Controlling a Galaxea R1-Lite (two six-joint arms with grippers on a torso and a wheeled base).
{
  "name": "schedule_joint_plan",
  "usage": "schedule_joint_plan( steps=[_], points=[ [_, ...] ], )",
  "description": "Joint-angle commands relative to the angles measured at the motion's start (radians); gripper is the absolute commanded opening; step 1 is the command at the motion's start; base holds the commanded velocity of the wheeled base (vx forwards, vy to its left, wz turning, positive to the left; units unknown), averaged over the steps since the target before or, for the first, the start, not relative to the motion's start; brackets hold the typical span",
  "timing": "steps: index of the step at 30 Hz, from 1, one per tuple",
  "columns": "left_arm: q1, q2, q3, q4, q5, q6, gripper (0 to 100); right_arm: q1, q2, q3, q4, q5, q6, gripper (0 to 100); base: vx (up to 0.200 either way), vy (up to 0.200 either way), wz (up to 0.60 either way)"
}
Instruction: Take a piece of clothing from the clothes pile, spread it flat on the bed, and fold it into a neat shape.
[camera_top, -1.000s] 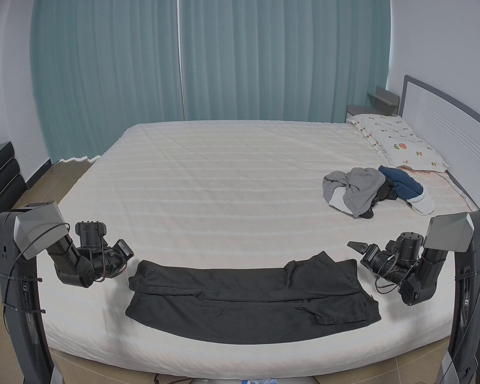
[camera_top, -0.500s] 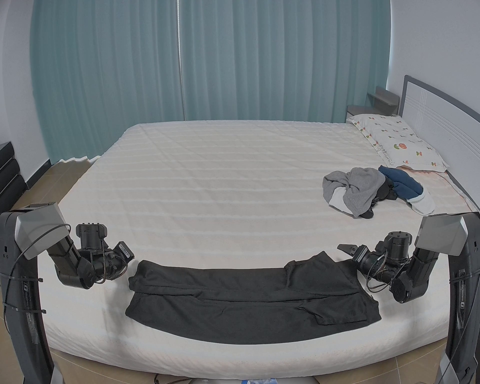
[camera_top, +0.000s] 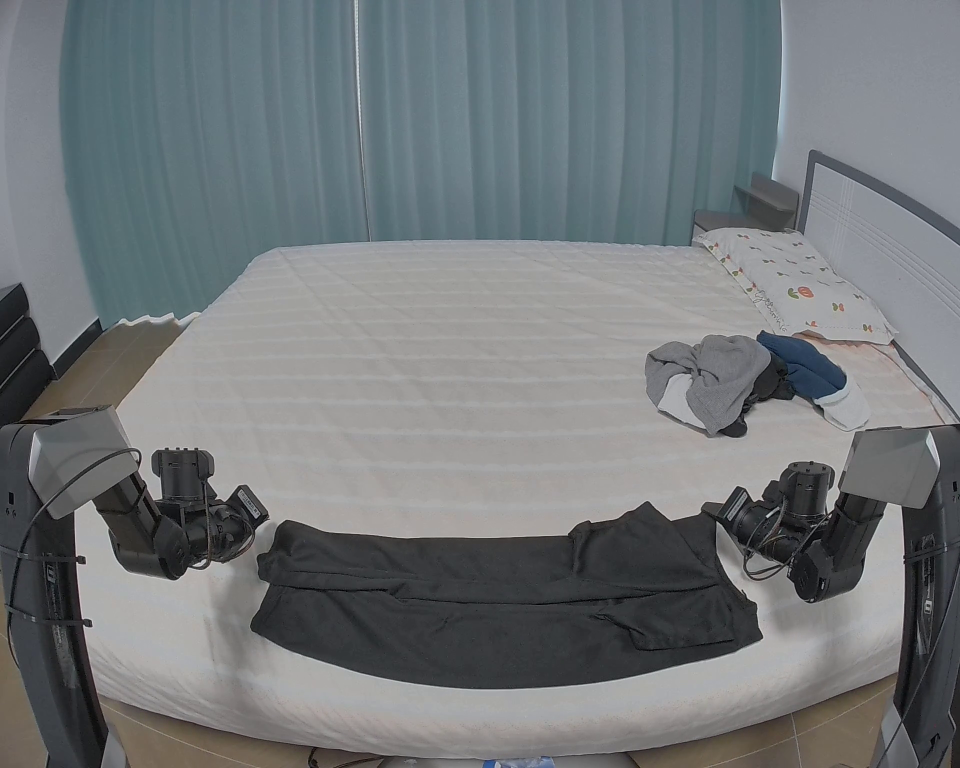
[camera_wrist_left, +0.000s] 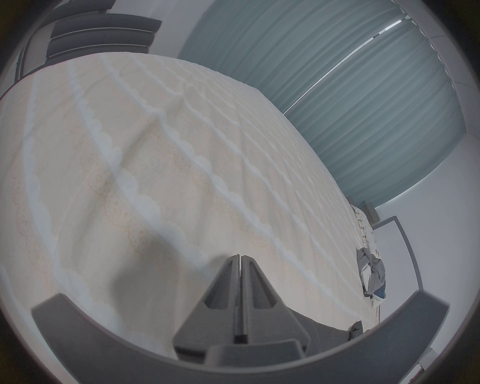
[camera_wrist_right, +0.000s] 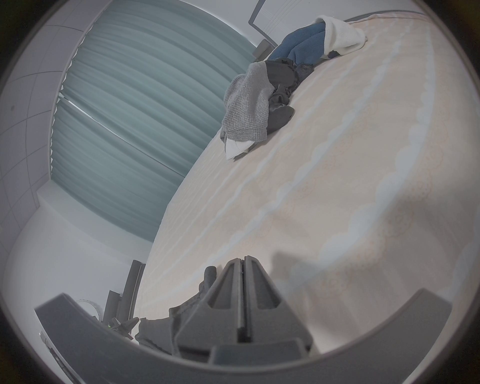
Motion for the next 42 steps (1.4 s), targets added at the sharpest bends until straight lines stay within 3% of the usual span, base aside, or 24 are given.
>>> schedule_joint_plan(
  steps=[1,7,8,15,23,31,42],
  points=[
    [0.000,-0.001,0.001,0.000,0.000,0.000,0,-0.002,-0.001,0.000,-0.002,-0.001,0.000,0,0.000,0.000,0.00],
    [0.000,-0.003,0.001,0.000,0.000,0.000,0,-0.003,-0.001,0.000,-0.001,-0.001,0.000,0,0.000,0.000,0.00],
    [0.000,-0.003,0.001,0.000,0.000,0.000,0,-0.003,-0.001,0.001,-0.001,-0.001,0.000,100,0.000,0.000,0.00],
    [0.002,-0.035,0.054,-0.007,-0.001,-0.002,0,-0.003,-0.033,0.041,-0.008,0.002,0.012,100,0.000,0.000,0.00],
    [0.000,-0.127,0.124,-0.022,-0.003,-0.011,0,-0.019,-0.136,0.104,-0.019,0.011,0.133,100,-0.025,0.000,0.00],
    [-0.003,-0.153,0.247,-0.026,-0.003,-0.011,0,-0.027,-0.096,0.090,-0.014,0.014,0.133,100,-0.200,0.000,0.00],
    [-0.010,-0.152,0.356,-0.122,-0.015,-0.005,0,-0.019,-0.090,0.100,-0.014,0.014,0.132,100,0.000,0.000,0.00]
  ],
)
